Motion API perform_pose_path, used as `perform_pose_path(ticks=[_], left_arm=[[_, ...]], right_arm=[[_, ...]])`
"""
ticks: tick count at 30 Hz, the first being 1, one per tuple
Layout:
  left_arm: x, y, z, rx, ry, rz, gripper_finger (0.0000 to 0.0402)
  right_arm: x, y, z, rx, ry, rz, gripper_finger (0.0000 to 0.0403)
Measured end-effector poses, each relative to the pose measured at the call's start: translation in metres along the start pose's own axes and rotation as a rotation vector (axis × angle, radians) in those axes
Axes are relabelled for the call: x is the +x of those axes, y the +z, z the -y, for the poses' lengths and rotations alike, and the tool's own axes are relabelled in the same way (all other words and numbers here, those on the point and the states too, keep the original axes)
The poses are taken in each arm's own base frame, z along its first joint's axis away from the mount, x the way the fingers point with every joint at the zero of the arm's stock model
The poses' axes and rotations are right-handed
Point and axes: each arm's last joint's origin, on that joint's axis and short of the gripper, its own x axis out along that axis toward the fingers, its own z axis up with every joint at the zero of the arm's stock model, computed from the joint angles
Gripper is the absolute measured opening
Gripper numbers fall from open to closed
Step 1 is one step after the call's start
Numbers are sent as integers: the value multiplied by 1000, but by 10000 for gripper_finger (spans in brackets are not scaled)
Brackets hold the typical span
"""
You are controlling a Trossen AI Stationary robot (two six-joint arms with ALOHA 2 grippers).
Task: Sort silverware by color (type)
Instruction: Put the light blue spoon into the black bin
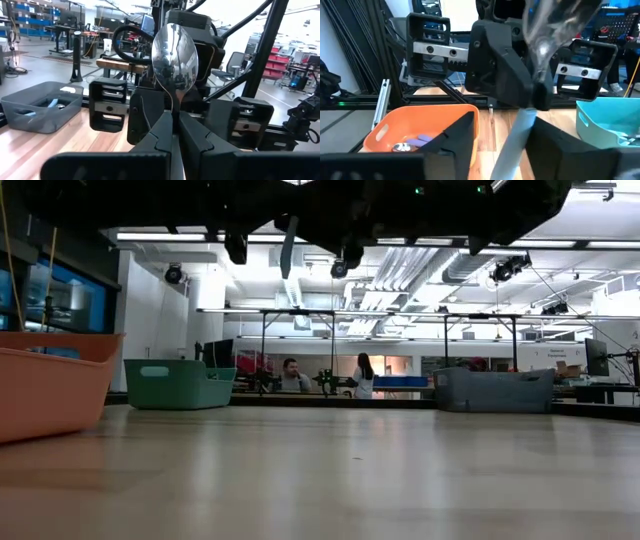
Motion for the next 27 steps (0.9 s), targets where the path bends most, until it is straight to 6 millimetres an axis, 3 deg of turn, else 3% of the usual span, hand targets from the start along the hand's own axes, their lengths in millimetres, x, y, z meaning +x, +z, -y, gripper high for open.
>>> perform_pose_path(ticks=[6, 8, 13, 19, 27], left_arm=[[0, 0, 1, 2, -25, -2, 4], [0, 0, 1, 8, -26, -3, 6], [0, 0, 1, 41, -24, -6, 23], [-3, 5, 0, 101, -15, -11, 60], [-18, 19, -2, 173, 15, -81, 82]], right_arm=[[0, 1, 1, 2, -21, 10, 32], [0, 1, 1, 3, -22, 8, 14], [0, 0, 1, -6, -25, -3, 31], [-4, 3, 2, -33, -47, -48, 11], [-34, 36, 14, -101, -153, -191, 10]])
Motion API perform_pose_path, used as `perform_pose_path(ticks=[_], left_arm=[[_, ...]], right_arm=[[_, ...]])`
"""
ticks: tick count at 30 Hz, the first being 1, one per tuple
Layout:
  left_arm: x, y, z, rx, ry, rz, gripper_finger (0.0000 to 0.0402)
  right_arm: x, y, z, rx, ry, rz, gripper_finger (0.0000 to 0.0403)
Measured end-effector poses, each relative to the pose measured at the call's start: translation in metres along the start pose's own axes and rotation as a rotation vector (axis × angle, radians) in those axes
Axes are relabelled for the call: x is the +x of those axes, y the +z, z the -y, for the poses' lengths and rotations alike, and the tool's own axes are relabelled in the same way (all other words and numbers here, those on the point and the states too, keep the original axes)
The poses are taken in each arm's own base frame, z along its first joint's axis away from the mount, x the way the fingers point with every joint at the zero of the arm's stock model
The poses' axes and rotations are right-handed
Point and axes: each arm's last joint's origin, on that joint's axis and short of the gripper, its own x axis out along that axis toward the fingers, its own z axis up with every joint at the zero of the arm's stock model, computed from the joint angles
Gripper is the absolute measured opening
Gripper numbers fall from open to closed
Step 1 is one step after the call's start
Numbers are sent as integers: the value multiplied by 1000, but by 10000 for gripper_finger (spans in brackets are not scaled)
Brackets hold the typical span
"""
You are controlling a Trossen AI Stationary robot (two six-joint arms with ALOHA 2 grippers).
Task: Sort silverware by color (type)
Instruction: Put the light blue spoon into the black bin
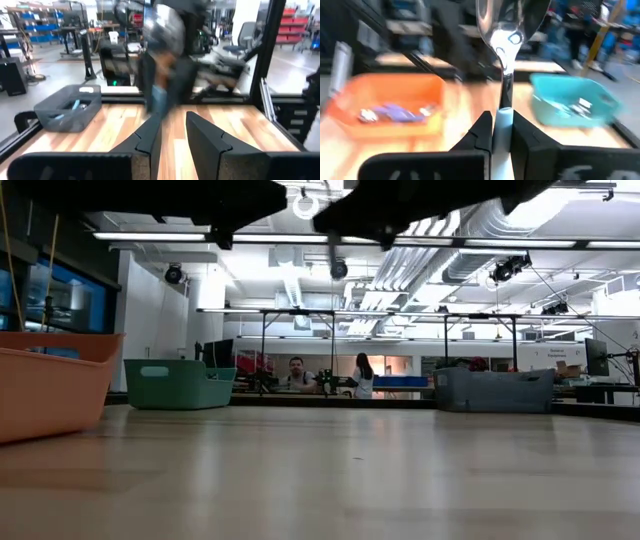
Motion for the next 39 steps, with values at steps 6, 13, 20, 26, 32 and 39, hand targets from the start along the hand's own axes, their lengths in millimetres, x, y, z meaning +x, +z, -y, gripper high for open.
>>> perform_pose_path(ticks=[6, 13, 20, 26, 32, 39], left_arm=[[-13, -5, -3, 7, 0, -42, 70], [-30, -29, -7, -18, 0, -8, 38], [-37, -38, -8, -26, -1, -7, 21], [-37, -39, -8, -33, -2, -9, 19], [-37, -39, -8, -31, -5, -13, 19], [-37, -41, -8, -18, -6, -28, 19]], right_arm=[[-47, 12, 37, -61, -153, -225, 11], [-111, -1, 98, -108, -427, -604, 12], [-132, -26, 156, -137, -564, -897, 13], [-140, -55, 206, -118, -614, -1096, 13], [-145, -89, 244, -46, -641, -1249, 13], [-135, -119, 271, -26, -657, -1281, 13]])
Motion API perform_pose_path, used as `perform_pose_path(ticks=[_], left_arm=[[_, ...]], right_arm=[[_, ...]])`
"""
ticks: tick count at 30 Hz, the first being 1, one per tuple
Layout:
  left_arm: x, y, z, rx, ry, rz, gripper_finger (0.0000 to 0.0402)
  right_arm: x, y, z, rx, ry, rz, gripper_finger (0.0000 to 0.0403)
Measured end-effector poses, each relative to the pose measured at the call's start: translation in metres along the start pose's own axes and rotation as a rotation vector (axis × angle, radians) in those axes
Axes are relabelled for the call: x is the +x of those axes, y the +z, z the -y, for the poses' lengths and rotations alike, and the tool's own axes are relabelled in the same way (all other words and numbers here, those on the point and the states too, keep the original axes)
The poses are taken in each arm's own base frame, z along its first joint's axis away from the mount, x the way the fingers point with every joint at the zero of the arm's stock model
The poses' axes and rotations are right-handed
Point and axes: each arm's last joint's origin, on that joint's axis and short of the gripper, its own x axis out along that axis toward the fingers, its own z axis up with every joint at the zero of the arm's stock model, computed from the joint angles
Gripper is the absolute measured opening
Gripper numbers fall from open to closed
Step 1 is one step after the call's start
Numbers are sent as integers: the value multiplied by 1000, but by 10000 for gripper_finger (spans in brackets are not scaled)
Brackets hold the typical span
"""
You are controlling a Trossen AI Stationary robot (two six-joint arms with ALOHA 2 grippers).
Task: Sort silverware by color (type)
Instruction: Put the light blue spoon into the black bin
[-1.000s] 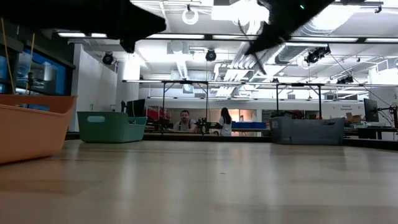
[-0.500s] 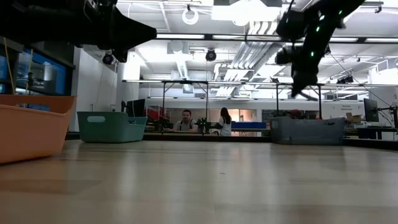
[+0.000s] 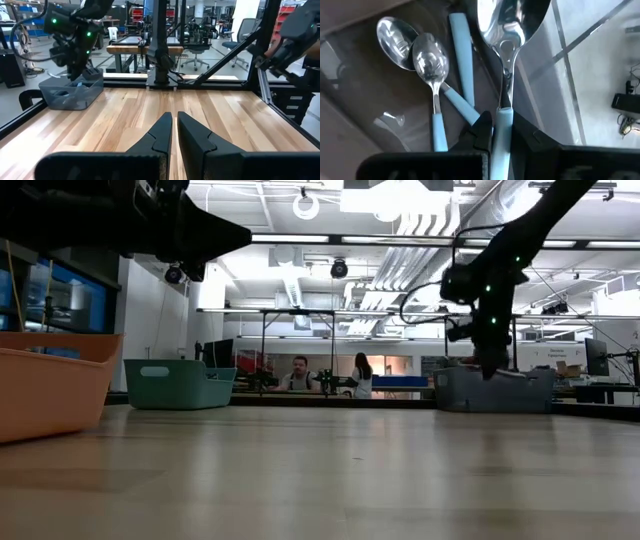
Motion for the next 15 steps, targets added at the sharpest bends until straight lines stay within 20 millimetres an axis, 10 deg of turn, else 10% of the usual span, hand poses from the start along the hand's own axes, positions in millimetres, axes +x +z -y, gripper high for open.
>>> perform_pose_path(ticks=[15], left_arm=[[0, 0, 0, 19, 1, 0, 19]], right_arm=[[35, 6, -11, -91, 26, -64, 23]])
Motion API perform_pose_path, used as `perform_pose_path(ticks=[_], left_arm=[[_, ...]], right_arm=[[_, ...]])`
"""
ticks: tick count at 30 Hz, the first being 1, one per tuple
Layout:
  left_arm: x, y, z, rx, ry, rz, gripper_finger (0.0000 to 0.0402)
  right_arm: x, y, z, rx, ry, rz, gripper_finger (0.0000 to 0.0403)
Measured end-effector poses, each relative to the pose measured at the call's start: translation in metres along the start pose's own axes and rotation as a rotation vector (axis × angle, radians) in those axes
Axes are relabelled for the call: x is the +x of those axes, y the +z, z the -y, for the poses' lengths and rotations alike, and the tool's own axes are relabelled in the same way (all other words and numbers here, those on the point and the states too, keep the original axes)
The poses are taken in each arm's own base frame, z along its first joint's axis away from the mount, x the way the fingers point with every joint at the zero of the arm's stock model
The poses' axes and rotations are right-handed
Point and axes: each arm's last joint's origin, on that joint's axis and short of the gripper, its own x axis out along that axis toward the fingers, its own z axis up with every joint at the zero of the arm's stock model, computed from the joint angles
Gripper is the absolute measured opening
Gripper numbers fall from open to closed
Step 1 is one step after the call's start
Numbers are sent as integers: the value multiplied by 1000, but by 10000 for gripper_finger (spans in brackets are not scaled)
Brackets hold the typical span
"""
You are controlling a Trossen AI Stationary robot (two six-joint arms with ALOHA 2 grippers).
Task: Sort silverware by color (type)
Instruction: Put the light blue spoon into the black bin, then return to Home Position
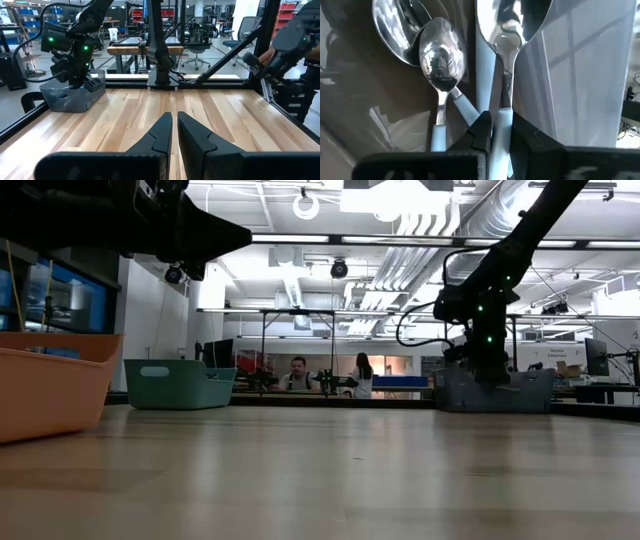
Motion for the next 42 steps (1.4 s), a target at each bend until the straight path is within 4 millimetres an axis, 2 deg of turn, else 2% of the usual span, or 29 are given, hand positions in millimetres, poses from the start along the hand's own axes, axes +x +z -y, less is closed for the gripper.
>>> perform_pose_path(ticks=[6, 11, 15, 19, 21, 26, 30, 34, 38, 42], left_arm=[[0, 0, 0, 23, 0, -1, 19], [0, 0, -1, 58, 4, -4, 19], [1, -3, -6, 64, -1, -28, 19], [2, -3, -12, 65, -4, -33, 19], [2, -2, -16, 67, -23, -31, 19], [-5, 6, -27, 64, -40, -18, 19], [-15, 12, -33, 64, -25, -36, 19], [-26, 15, -35, 89, -12, -48, 19], [-38, 3, -37, 90, 10, -60, 19], [-48, -9, -37, 83, 21, -63, 19]], right_arm=[[-9, 1, 2, 31, -22, 28, 75], [-33, -1, 7, 84, -57, 98, 104], [-63, -4, 11, 159, -60, 213, 86], [-90, -11, 5, 202, 14, 439, 28], [-98, -16, -4, 220, 36, 565, 8], [-115, -29, -35, 264, 100, 869, 15], [-129, -38, -67, 249, 179, 1097, 2], [-135, -51, -97, 230, 256, 1283, 4], [-134, -61, -117, 197, 314, 1388, 1], [-136, -67, -129, 176, 361, 1431, 0]])
